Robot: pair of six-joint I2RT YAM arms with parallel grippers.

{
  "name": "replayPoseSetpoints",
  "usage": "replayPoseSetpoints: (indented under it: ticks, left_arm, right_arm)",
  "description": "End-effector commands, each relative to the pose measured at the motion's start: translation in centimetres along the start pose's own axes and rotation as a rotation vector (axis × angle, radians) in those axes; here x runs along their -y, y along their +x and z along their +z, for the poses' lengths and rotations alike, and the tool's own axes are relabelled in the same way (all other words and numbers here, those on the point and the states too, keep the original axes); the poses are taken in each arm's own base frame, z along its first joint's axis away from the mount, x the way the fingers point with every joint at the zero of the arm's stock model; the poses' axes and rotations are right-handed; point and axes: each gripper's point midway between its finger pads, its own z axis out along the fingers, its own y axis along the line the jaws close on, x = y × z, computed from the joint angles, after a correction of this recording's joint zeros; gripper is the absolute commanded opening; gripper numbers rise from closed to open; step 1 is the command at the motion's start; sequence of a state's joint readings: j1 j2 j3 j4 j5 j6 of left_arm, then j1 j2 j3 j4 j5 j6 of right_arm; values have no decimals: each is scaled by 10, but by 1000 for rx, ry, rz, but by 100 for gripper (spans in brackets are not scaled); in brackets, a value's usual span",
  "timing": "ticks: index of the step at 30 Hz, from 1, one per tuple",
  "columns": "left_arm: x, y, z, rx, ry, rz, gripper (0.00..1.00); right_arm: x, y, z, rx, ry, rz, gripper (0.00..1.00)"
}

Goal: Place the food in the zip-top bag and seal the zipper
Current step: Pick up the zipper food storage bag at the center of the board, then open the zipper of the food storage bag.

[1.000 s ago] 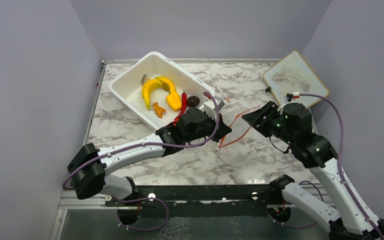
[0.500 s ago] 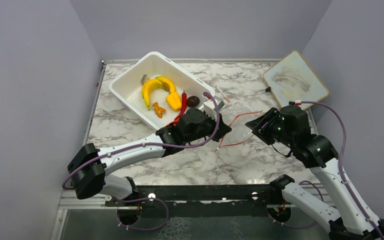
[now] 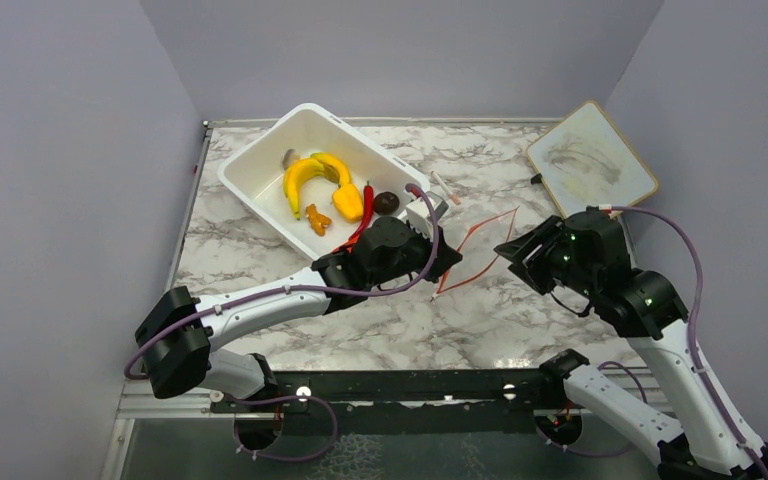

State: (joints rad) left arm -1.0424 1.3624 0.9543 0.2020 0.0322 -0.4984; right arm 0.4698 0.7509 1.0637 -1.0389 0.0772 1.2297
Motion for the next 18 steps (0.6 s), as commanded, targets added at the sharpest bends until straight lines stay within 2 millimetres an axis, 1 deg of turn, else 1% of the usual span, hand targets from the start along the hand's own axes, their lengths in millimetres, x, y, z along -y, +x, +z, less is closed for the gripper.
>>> replayPoseSetpoints:
  ticks: [1, 4, 11, 14, 18]
  left_arm:
    - [5, -14, -2, 58, 7, 12, 0]
    - [6, -14, -2, 59, 13, 5, 0]
    - [9, -13, -3, 57, 28, -13, 0]
    - [9, -13, -5, 60, 28, -13, 0]
    - [8, -13, -9, 68, 23, -17, 0]
  right_arm:
    - [1, 1, -4, -7, 2, 23, 53]
    - [7, 3, 5, -5, 16, 15, 50]
    - [19, 13, 29, -26, 23, -19, 39]
    - [30, 12, 36, -10, 53, -30, 27]
    - [40, 2, 35, 55, 81, -42, 13]
